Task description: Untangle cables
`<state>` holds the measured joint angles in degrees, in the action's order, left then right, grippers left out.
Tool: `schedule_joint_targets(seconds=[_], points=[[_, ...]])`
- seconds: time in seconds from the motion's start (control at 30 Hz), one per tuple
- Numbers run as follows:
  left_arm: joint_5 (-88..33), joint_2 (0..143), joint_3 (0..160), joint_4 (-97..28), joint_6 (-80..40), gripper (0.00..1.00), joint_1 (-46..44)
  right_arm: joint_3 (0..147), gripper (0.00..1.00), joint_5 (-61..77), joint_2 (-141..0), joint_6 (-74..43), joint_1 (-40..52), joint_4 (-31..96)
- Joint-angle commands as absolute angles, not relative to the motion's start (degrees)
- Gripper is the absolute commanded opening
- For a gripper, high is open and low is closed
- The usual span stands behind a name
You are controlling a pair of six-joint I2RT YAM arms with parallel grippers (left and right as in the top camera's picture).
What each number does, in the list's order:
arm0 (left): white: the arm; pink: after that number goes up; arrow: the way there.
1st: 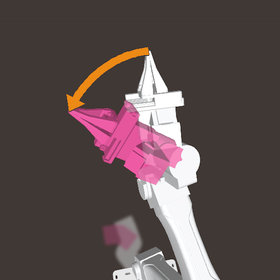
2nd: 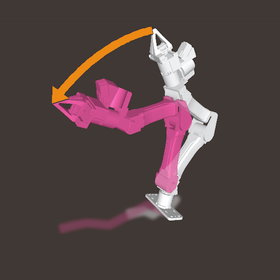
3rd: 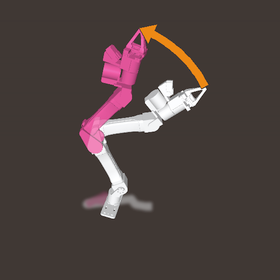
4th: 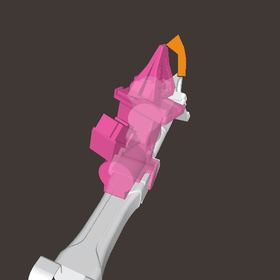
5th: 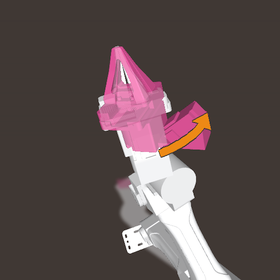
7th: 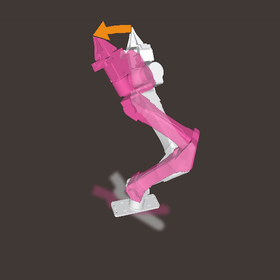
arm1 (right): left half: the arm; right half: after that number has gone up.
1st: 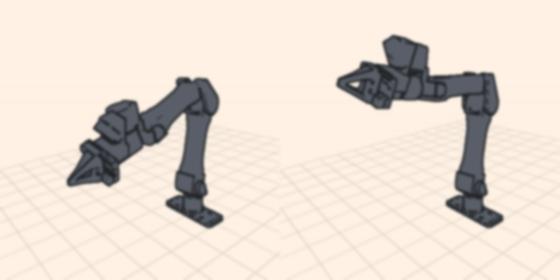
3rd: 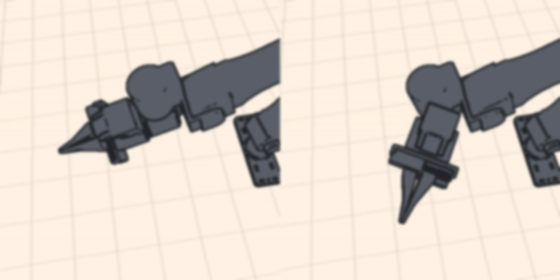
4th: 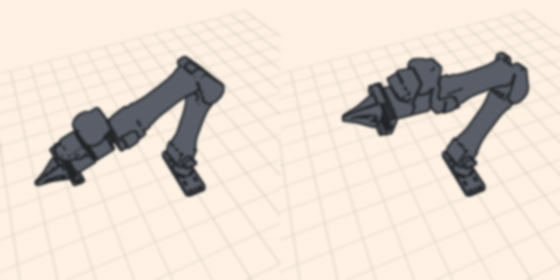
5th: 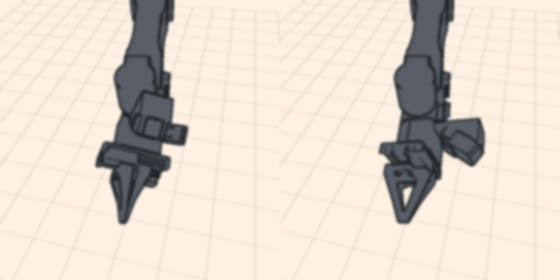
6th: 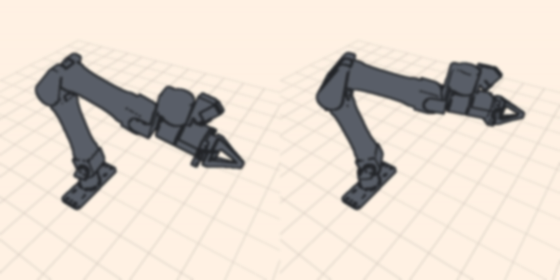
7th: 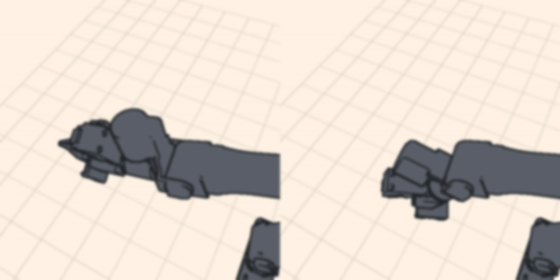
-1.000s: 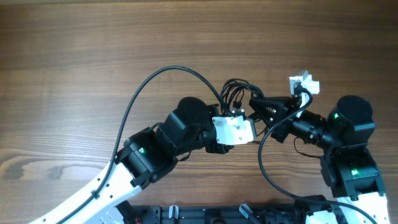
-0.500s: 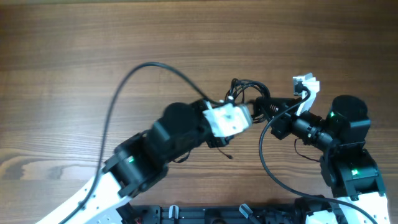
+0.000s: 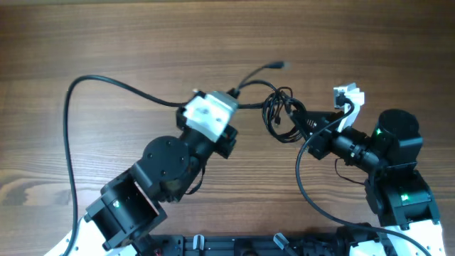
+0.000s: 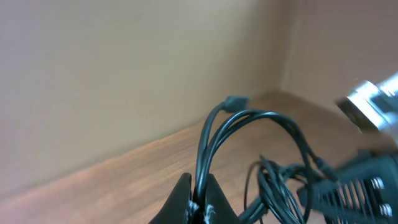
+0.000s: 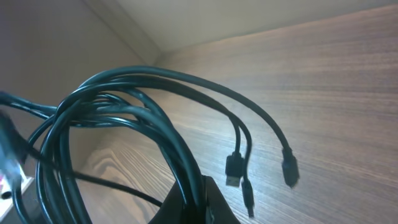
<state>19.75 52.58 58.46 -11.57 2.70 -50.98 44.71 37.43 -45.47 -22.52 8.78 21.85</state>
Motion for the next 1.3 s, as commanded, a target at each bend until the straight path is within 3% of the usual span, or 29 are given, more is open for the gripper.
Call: schedule_joint_targets(seconds=[0.0,0.27,0.53,0.83,1.0,1.17,1.27], points=[[30.59,49.58,59.59,-10.94,-14.28,0.04,-50.52,44.77,0.04,32.51,-45.43,-25.58,8.16,20.60],[33.82,49.41,59.59,-10.44,-40.29,0.04,-50.50,44.77,0.04,32.27,-45.43,-25.69,8.16,19.77],[46.41,47.64,59.59,-11.25,-69.34,0.04,-50.52,44.77,0.04,31.90,-45.43,-25.63,8.16,20.18],[52.82,47.64,59.59,-22.87,-90.13,0.04,-50.52,44.77,0.04,31.18,-45.43,-25.52,8.16,20.16],[52.03,47.79,59.59,-31.31,-94.13,0.04,-50.52,44.77,0.04,29.78,-45.43,-25.69,8.16,19.94],[48.90,47.79,59.59,-41.56,-94.11,0.13,-50.52,44.77,0.04,29.32,-45.43,-25.71,8.16,17.43],[44.88,47.79,59.59,-41.89,-91.13,0.34,-50.52,44.77,0.04,29.32,-45.43,-25.74,8.16,15.79]])
